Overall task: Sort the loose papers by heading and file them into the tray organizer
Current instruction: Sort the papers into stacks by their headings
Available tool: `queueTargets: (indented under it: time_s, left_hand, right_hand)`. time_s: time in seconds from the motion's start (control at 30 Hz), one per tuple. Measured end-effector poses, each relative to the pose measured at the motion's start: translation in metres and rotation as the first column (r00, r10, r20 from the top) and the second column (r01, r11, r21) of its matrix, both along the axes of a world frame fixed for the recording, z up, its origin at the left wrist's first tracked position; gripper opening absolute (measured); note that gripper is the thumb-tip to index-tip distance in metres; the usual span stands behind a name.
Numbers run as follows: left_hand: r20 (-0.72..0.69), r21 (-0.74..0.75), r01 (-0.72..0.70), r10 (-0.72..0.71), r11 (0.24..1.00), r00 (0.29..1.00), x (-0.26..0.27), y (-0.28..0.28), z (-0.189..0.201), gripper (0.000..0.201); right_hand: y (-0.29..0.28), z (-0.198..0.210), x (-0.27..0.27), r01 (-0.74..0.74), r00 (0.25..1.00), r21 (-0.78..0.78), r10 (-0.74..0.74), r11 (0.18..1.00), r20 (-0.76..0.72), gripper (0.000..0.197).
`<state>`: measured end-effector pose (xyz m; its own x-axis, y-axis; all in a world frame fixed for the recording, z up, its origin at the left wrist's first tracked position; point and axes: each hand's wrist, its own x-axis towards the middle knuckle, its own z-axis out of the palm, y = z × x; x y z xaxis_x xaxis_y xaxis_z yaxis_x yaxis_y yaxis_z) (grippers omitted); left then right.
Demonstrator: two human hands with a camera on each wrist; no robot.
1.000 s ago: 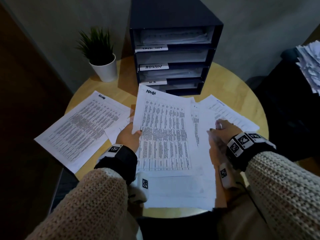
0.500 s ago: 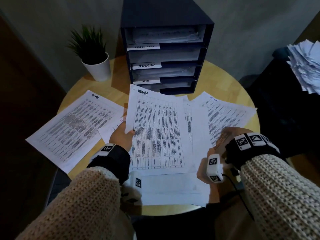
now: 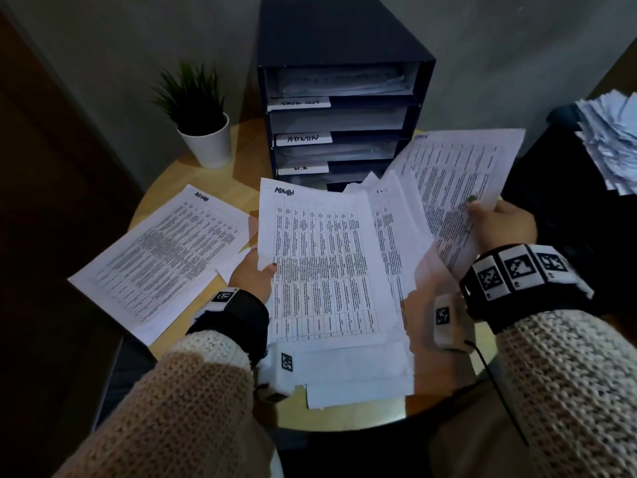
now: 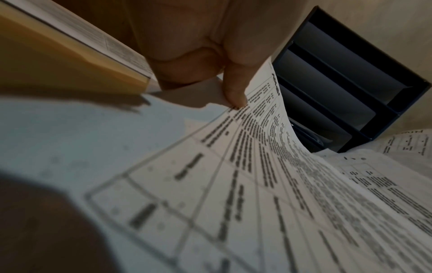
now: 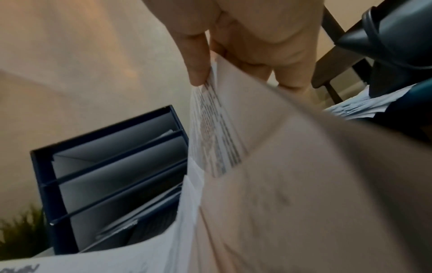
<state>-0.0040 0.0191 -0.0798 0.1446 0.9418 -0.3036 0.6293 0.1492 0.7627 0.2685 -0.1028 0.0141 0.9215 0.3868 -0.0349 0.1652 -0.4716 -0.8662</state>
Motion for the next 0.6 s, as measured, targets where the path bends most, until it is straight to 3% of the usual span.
queueTargets:
  time_s: [0.17,0.3,0.6]
  left_hand:
    - [0.010,-0.029,-0.007,0.007,1.000,1.000,-0.003,0.002,-0.002,0.048]
    - [0.046,-0.039,-0.019,0.021,0.999,0.999,-0.004,0.000,0.000,0.046]
    - [0.163,0.054,-0.137,0.127,0.989,0.978,-0.006,0.000,0.009,0.037]
  right_hand:
    - [0.002,0.012,0.002,-0.026,1.000,0.029,0.025,0.999,0.016,0.028]
    - [-0.007,0.009,-0.006,-0.016,0.990,-0.022,0.019,1.000,0.139,0.029]
    - [-0.008,0.049,-0.027,-0.155,0.900,0.200,0.054,0.968,0.433,0.016]
